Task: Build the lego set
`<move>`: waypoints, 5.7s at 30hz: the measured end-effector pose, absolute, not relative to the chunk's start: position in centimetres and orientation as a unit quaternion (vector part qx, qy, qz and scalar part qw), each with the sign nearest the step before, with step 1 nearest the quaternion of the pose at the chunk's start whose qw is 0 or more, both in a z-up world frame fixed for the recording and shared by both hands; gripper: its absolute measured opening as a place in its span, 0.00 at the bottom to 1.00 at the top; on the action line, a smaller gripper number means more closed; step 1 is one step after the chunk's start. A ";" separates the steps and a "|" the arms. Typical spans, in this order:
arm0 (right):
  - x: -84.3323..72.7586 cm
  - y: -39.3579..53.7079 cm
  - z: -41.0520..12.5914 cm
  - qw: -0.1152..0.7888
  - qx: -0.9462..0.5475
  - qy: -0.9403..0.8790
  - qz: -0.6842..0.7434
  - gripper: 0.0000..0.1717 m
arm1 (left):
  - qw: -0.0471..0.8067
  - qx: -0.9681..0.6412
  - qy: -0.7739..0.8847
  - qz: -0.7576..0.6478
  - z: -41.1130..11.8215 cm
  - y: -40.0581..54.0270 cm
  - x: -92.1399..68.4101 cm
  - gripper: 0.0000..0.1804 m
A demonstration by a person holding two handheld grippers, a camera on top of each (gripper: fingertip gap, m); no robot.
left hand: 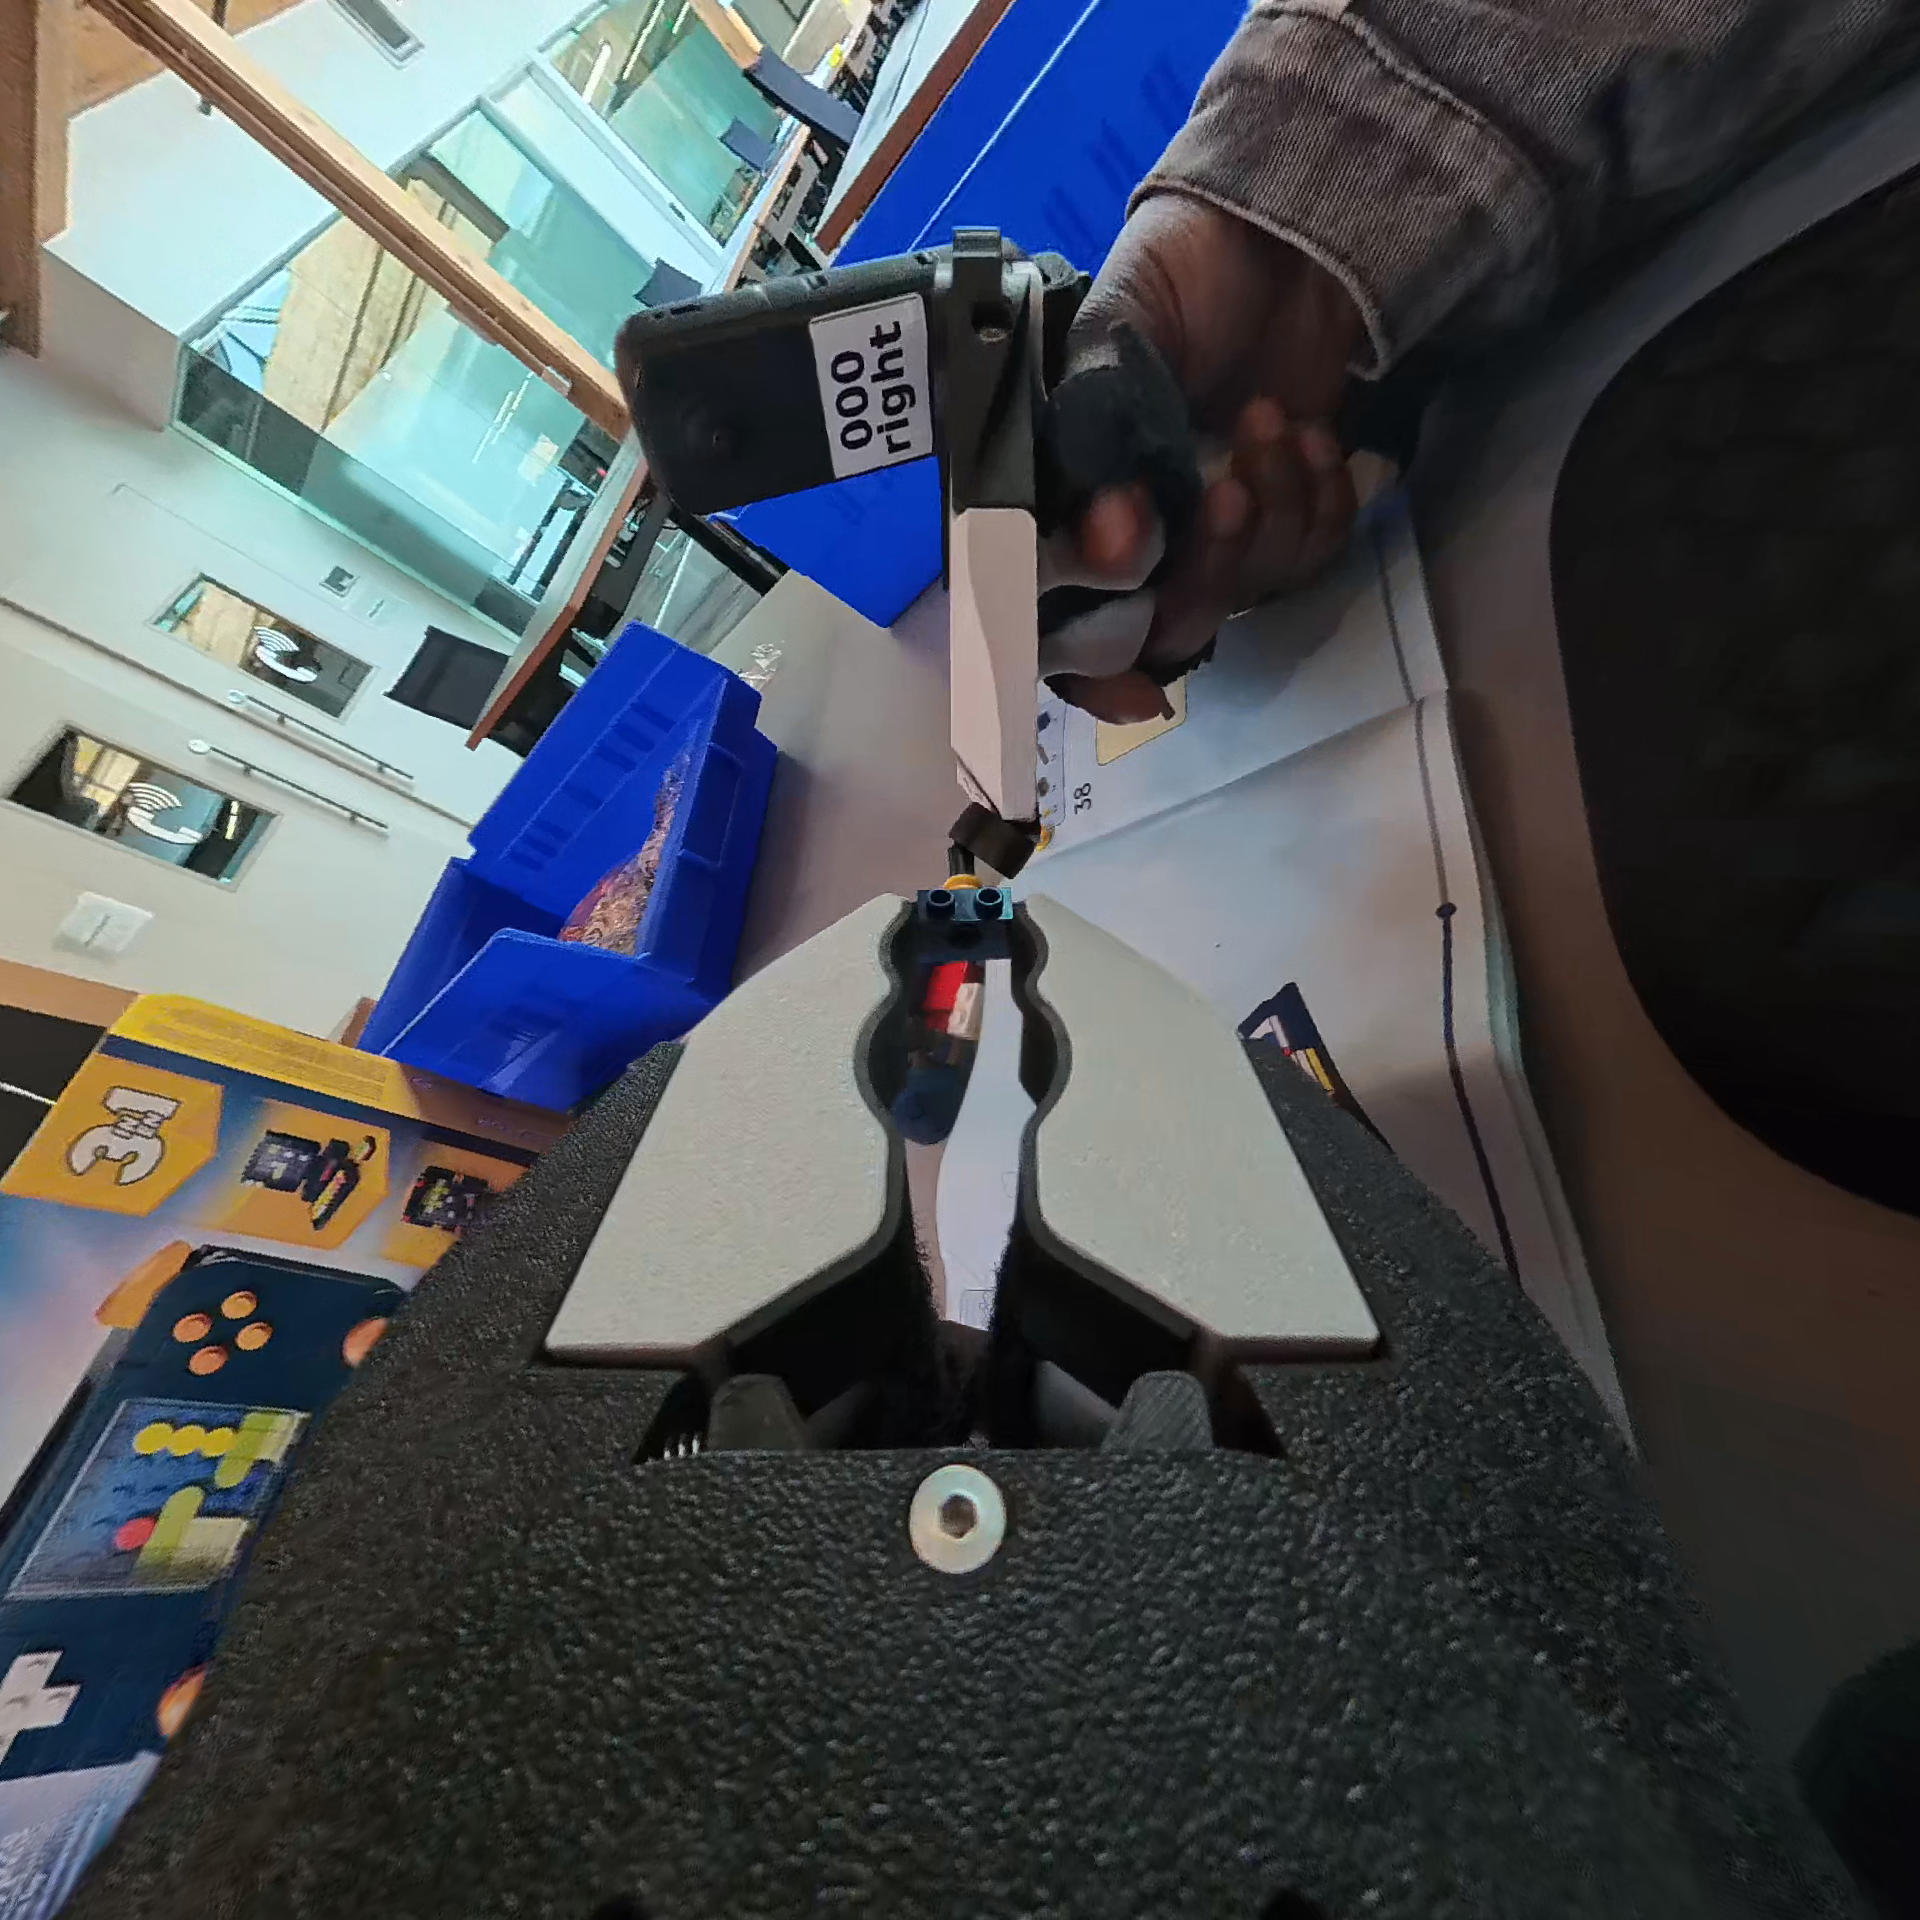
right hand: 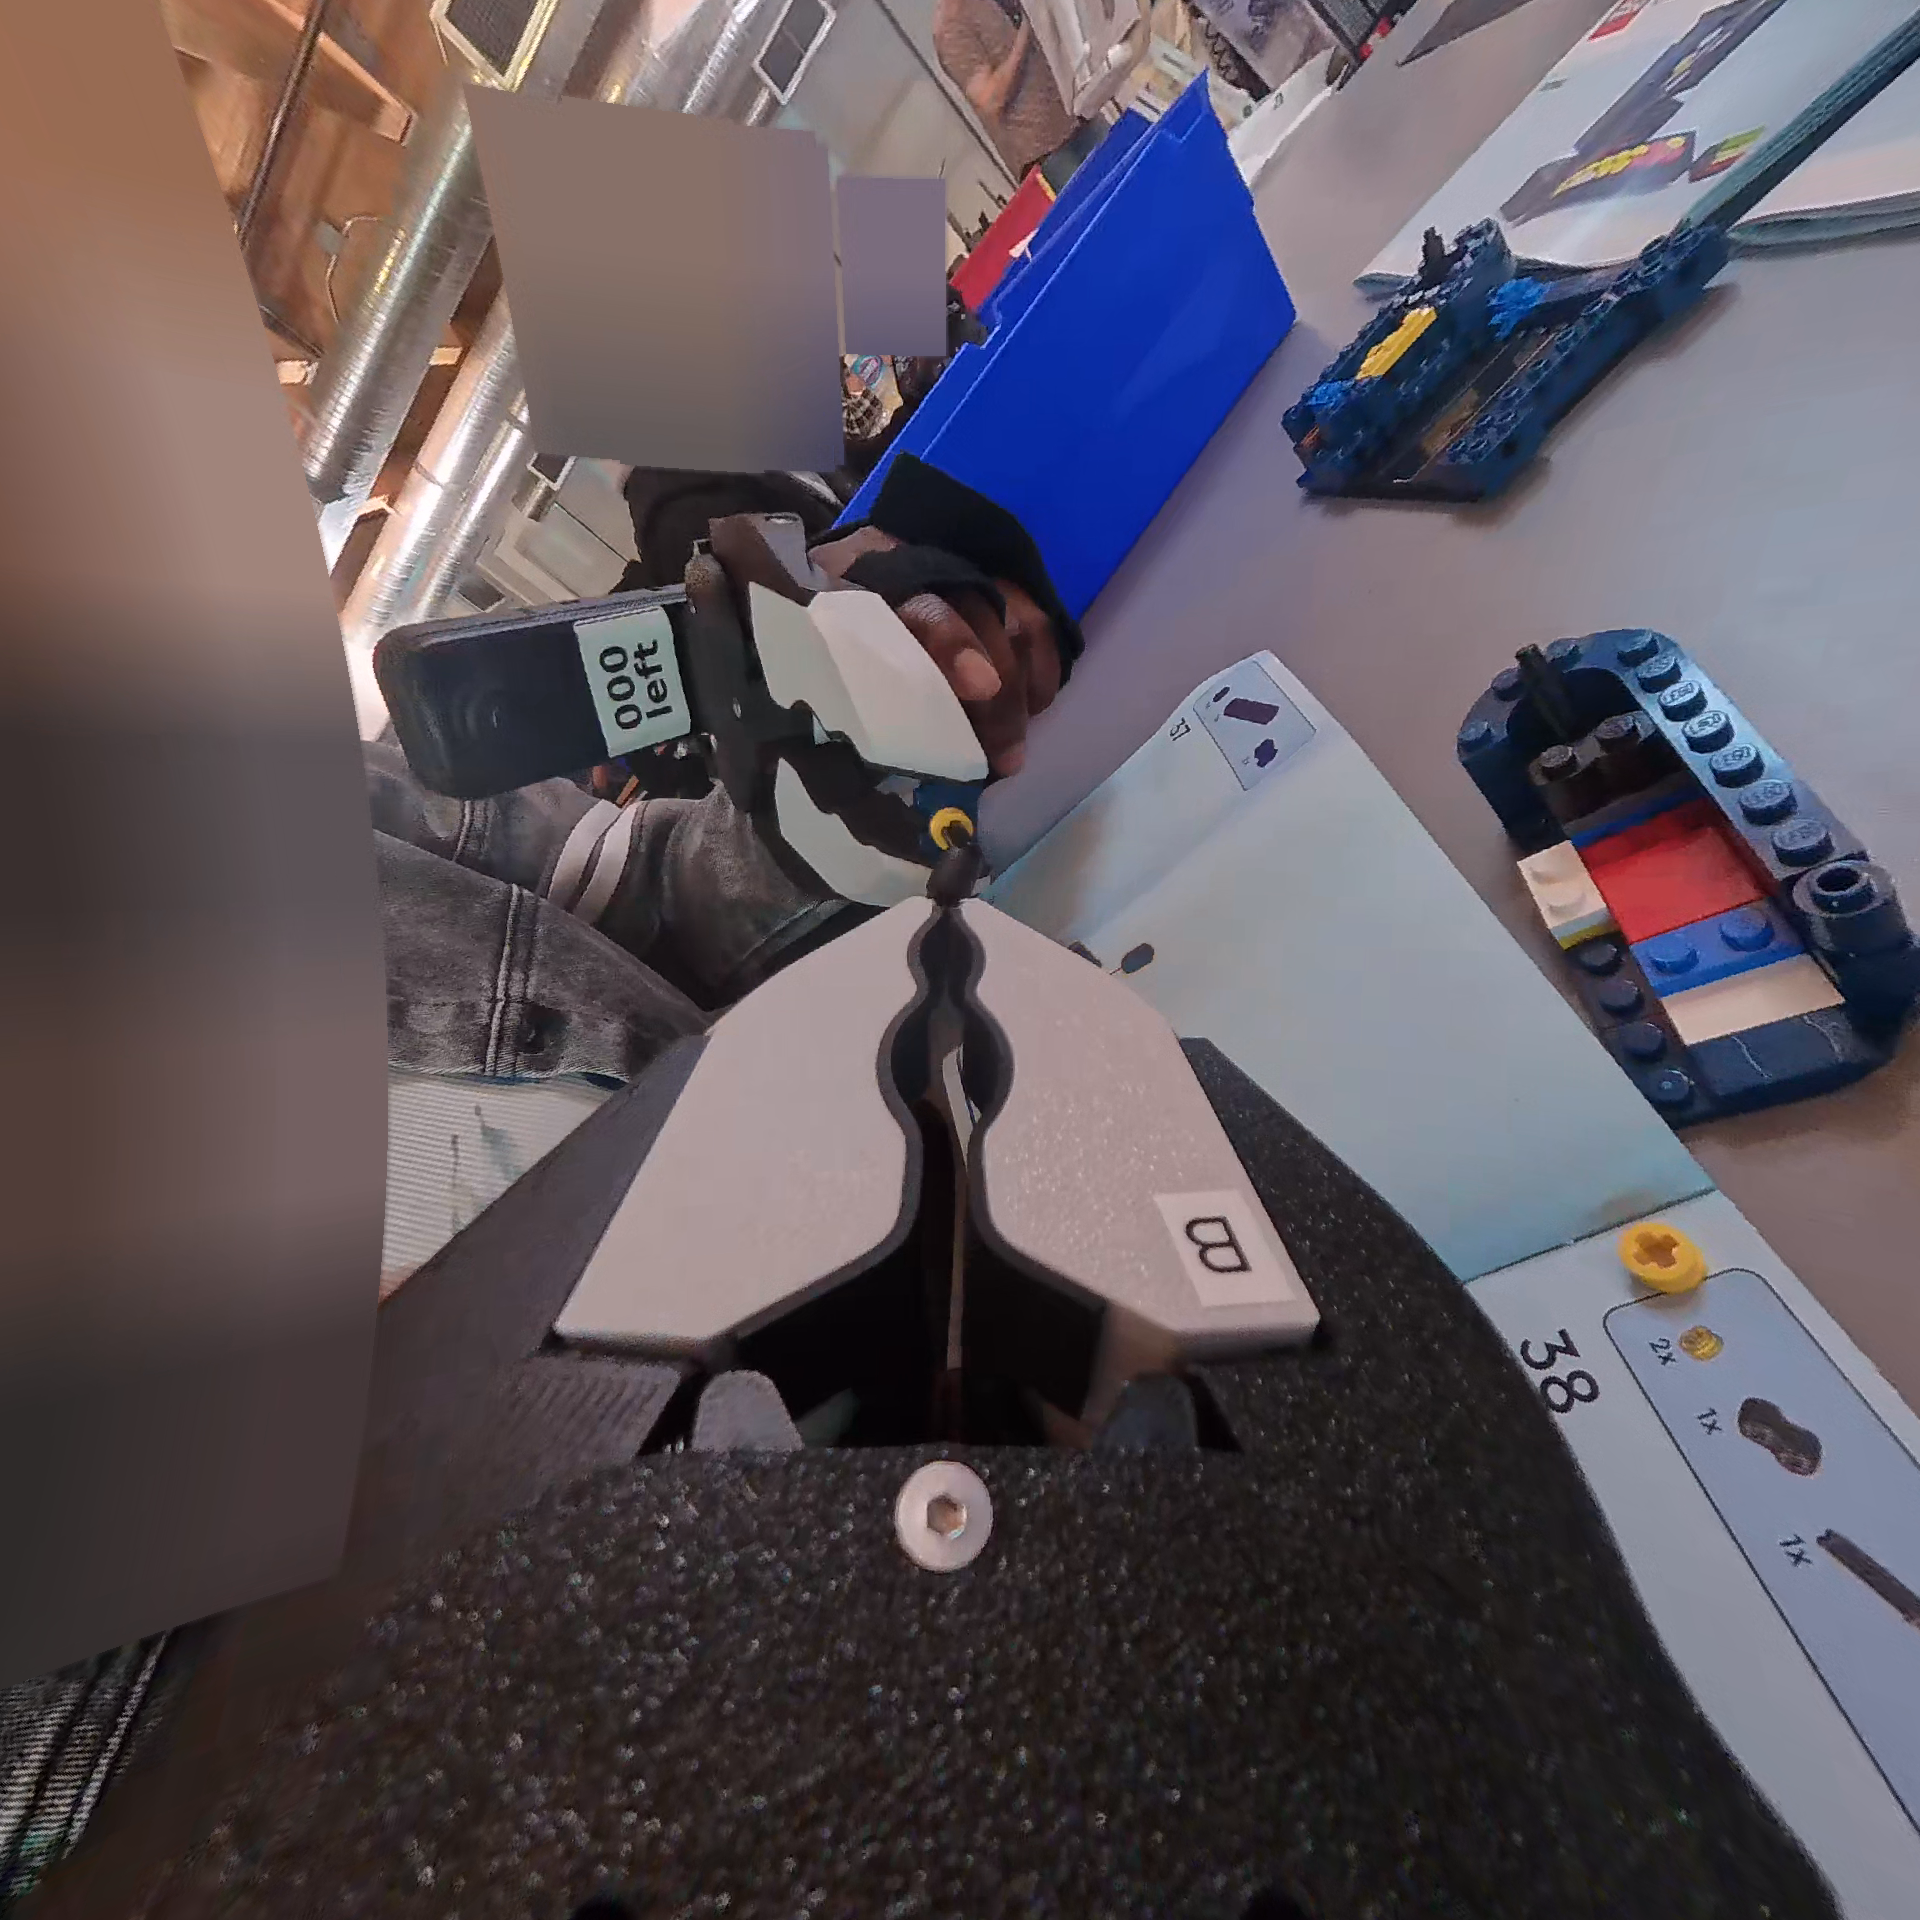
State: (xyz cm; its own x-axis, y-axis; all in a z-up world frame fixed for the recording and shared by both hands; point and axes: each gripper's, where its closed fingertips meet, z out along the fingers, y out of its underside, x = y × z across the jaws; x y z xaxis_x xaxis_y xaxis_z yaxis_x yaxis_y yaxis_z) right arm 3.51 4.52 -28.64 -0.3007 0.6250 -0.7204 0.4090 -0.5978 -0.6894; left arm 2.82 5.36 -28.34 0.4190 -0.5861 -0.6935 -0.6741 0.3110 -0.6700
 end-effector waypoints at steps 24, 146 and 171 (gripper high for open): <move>5.2 4.6 -30.8 0.237 -0.556 -0.659 0.447 0.09 | 0.635 -0.689 0.349 -0.021 -26.9 8.1 -0.7 0.09; 2.5 3.6 -24.3 0.276 -0.454 -0.559 0.636 0.03 | 0.618 -0.648 0.401 -0.192 -24.9 4.1 3.1 0.09; 3.0 3.1 -29.3 0.225 -0.503 -0.660 0.511 0.03 | 0.504 -0.707 0.476 -0.142 -30.1 3.7 3.4 0.09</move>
